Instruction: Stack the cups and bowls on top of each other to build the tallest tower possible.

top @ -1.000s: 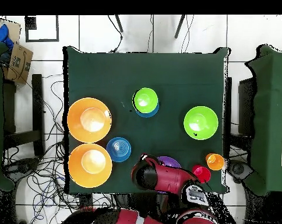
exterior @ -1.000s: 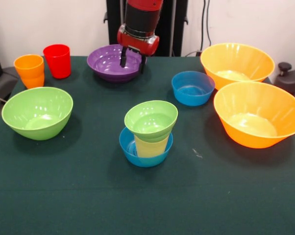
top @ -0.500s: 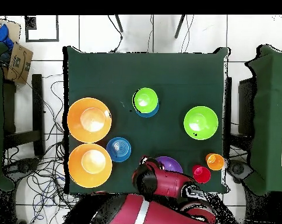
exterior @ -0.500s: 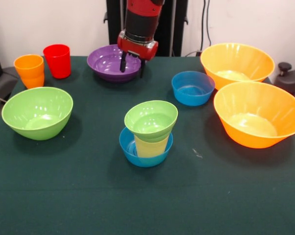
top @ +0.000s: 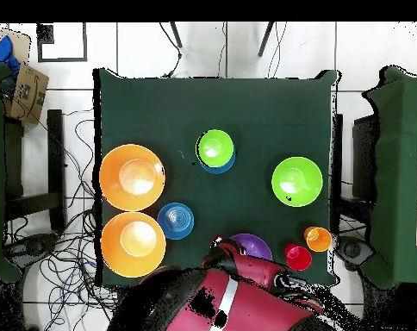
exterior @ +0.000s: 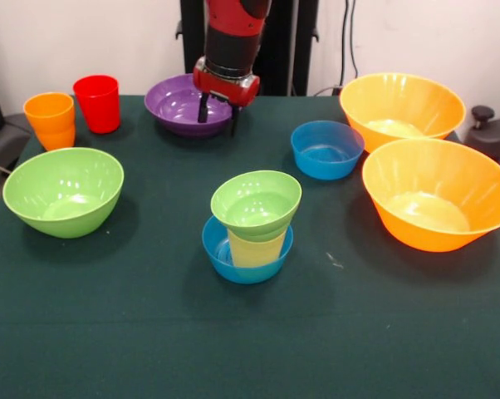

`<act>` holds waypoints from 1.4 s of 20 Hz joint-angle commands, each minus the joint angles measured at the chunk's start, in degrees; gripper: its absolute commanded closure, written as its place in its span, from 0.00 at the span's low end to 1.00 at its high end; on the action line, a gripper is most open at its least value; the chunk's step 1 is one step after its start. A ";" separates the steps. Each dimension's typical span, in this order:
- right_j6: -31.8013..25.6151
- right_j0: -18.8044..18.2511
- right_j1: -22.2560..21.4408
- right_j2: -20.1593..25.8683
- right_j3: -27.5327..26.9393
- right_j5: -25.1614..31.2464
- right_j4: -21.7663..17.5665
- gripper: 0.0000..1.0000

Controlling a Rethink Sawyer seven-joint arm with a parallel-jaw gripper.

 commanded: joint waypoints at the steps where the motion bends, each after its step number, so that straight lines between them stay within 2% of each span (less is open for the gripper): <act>1: 6.53 -1.17 4.77 2.97 -1.64 -4.28 -2.69 0.00; 7: 6.56 0.32 5.21 1.42 -2.22 -3.88 -2.00 0.00; 12: 6.11 0.15 5.45 0.59 -2.75 -3.89 -2.38 0.00; 28: 5.69 -0.88 1.67 1.88 -1.41 -0.64 -3.20 0.00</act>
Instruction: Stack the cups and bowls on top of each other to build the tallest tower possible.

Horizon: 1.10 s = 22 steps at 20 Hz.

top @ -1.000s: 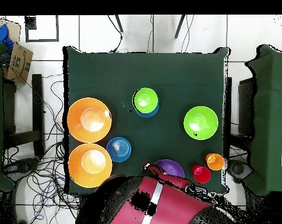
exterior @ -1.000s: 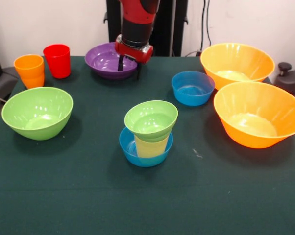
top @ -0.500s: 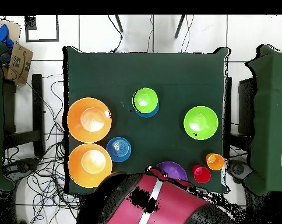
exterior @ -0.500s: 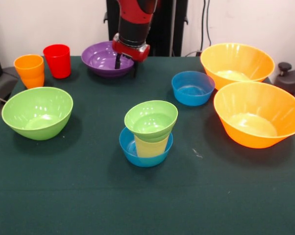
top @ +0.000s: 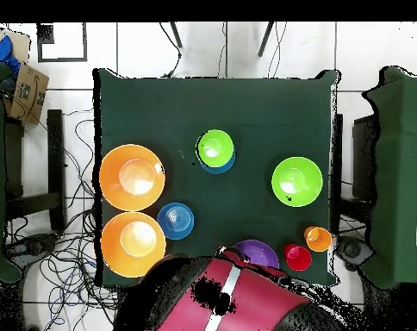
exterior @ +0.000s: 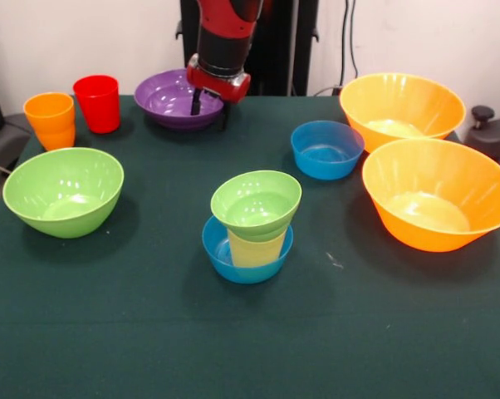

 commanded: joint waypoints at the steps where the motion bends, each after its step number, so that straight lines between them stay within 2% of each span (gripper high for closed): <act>1: 5.53 -1.69 -3.29 5.36 -0.43 1.16 -2.21 0.00; 6: 4.74 1.46 -11.22 3.94 1.97 7.82 -0.45 0.00; 9: 3.38 1.23 -17.96 5.52 3.11 15.51 0.85 0.00; 12: 3.16 0.59 -20.30 7.65 2.74 19.64 1.81 0.00; 15: 4.41 1.01 -25.35 10.22 2.89 25.76 4.67 0.00; 19: 6.21 4.94 -25.49 9.24 -0.53 29.14 6.52 0.00; 22: 5.53 5.50 -25.29 9.07 -2.01 30.99 6.94 0.00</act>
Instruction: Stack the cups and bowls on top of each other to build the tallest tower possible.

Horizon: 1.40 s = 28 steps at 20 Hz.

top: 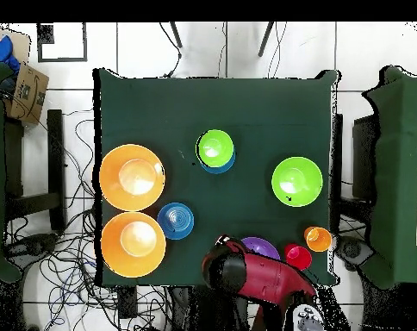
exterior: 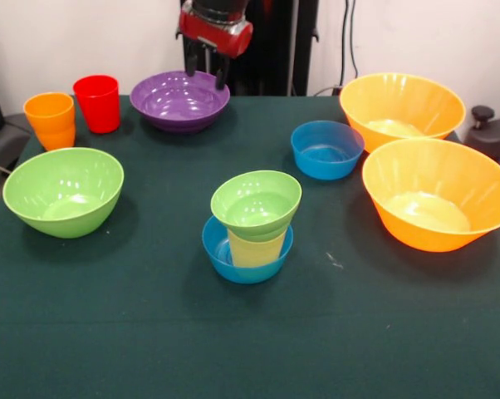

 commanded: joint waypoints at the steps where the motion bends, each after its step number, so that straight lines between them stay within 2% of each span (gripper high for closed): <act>1: 5.00 4.01 -3.89 7.42 -4.47 11.52 4.46 0.00; 6: 3.60 2.80 -3.06 8.13 -4.21 11.12 4.15 0.00; 10: 4.61 3.30 0.44 7.34 -4.88 6.76 2.63 0.00; 13: 5.36 2.28 2.76 8.16 -3.56 1.89 2.07 0.00; 18: 6.14 2.40 5.87 7.72 -3.90 -1.72 1.52 0.00; 21: 5.88 1.28 7.81 8.19 -3.38 -4.86 0.78 0.00; 28: 4.70 -0.68 11.22 8.99 -3.36 -8.42 -0.43 0.00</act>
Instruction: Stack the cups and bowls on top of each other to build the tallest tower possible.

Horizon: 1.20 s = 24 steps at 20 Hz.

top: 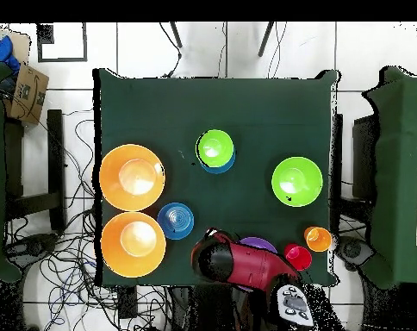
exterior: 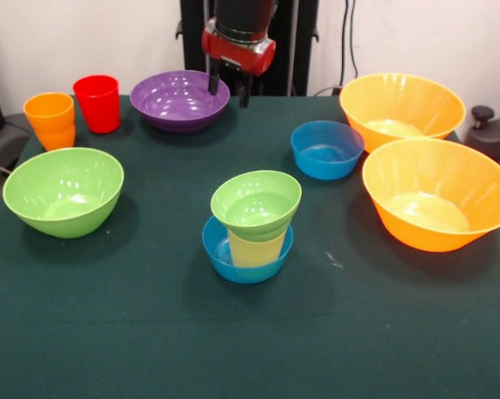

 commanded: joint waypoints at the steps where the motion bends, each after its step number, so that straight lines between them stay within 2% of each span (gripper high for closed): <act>1: 4.63 -2.30 6.63 6.73 -1.88 -5.39 -2.41 0.00; 17: 5.46 -1.69 11.47 5.22 -3.96 -10.57 -2.55 0.00; 24: 5.48 -1.16 12.39 3.90 -4.24 -10.74 -2.04 0.00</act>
